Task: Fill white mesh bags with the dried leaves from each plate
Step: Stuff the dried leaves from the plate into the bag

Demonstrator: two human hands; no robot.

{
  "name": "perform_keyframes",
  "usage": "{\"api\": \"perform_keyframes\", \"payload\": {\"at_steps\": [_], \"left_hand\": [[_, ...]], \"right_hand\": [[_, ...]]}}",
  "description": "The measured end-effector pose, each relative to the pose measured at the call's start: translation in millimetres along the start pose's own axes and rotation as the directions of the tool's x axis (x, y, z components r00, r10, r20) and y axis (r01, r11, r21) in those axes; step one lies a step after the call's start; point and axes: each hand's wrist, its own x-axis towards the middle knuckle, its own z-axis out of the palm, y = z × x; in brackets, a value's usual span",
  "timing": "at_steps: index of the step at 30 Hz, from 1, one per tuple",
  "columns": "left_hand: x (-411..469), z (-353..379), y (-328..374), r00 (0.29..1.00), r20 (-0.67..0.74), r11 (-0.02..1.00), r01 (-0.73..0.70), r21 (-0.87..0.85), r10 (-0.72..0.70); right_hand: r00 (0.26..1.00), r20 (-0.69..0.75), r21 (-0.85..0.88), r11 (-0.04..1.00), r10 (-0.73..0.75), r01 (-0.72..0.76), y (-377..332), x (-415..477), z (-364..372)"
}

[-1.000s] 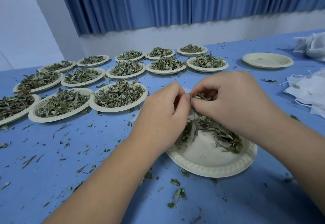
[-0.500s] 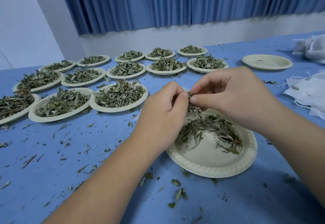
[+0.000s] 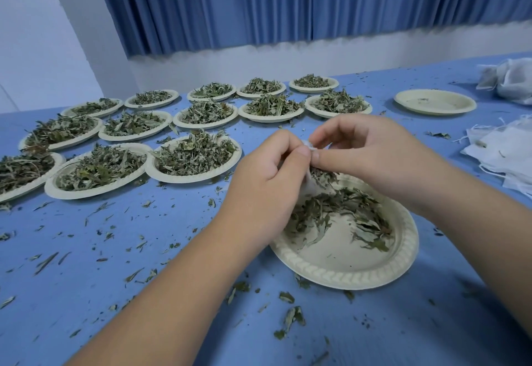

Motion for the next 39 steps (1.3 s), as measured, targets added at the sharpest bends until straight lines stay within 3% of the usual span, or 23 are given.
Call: {"api": "perform_keyframes", "payload": {"at_steps": [4,8,11,16,20,24,28,32,39], "left_hand": [[-1.5,2.5,1.4,0.999,0.046,1.0,-0.019,-0.007,0.019],[-1.5,-0.1,0.4,1.0,0.011,0.998,-0.025,0.058,0.024],[-1.5,3.6,1.5,0.999,-0.036,0.994,-0.003,0.109,0.007],[0.2,2.3,1.2,0.994,-0.112,0.993,0.009,0.121,0.005],[1.7,1.1,1.0,0.988,-0.153,0.998,0.035,0.057,-0.026],[1.5,1.7,0.6,0.989,-0.149,0.998,0.019,0.064,-0.009],[1.1,0.8,0.1,0.992,-0.126,0.997,-0.003,0.076,0.013],[1.6,-1.4,0.7,0.994,-0.105,0.998,-0.017,0.056,0.023],[2.4,0.9,1.6,0.996,-0.089,1.0,0.01,-0.009,-0.011]], "right_hand": [[0.995,0.061,-0.01,0.997,0.077,-0.077,2.7,0.6,1.5],[0.994,-0.107,-0.15,0.988,0.031,-0.047,4.0,0.5,4.5],[0.985,-0.175,-0.112,0.994,0.002,-0.022,2.1,-0.7,6.2],[1.0,-0.013,0.054,0.999,-0.006,0.007,-6.0,-5.2,-1.9],[0.99,0.138,-0.021,0.999,-0.041,0.044,-6.6,-8.2,-6.8],[0.987,-0.041,-0.054,0.987,-0.155,0.153,-6.6,-7.2,6.1],[0.971,-0.127,-0.078,0.978,-0.204,0.196,-5.6,-8.8,9.1],[0.957,-0.143,-0.177,0.958,-0.251,0.224,-8.2,-10.2,11.9],[0.969,-0.118,-0.012,0.976,-0.216,0.216,-9.5,-8.8,5.8]]}}
